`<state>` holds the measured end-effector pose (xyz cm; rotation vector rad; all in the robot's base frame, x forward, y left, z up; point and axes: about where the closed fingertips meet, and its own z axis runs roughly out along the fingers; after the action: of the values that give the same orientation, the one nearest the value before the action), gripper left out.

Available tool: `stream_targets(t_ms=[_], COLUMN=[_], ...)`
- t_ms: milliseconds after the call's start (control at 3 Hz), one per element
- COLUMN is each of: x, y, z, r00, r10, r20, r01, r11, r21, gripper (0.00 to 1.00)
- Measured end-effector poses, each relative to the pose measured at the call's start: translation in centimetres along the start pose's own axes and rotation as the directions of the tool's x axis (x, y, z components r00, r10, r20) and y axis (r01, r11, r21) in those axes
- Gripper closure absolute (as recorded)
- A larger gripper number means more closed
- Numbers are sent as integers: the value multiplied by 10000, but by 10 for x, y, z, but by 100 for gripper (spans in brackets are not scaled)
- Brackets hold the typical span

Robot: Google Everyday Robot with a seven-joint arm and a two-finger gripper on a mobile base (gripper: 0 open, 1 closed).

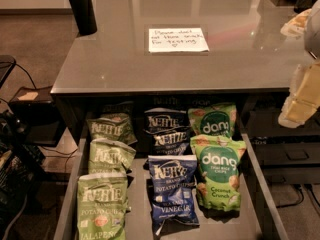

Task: Pick green rice chip bag from top drawer and place on counter

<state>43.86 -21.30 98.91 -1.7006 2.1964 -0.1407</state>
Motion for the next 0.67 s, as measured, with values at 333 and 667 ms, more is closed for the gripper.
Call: stream_targets(t_ms=[333,667], x=[0,2], y=[0,3], z=[0,8], r00=[10000,9995], r10=[1,118], r20=[3,277], r01=[-1,-117], r11=[10000,9999], r21=[0,-26], gripper=[0,0])
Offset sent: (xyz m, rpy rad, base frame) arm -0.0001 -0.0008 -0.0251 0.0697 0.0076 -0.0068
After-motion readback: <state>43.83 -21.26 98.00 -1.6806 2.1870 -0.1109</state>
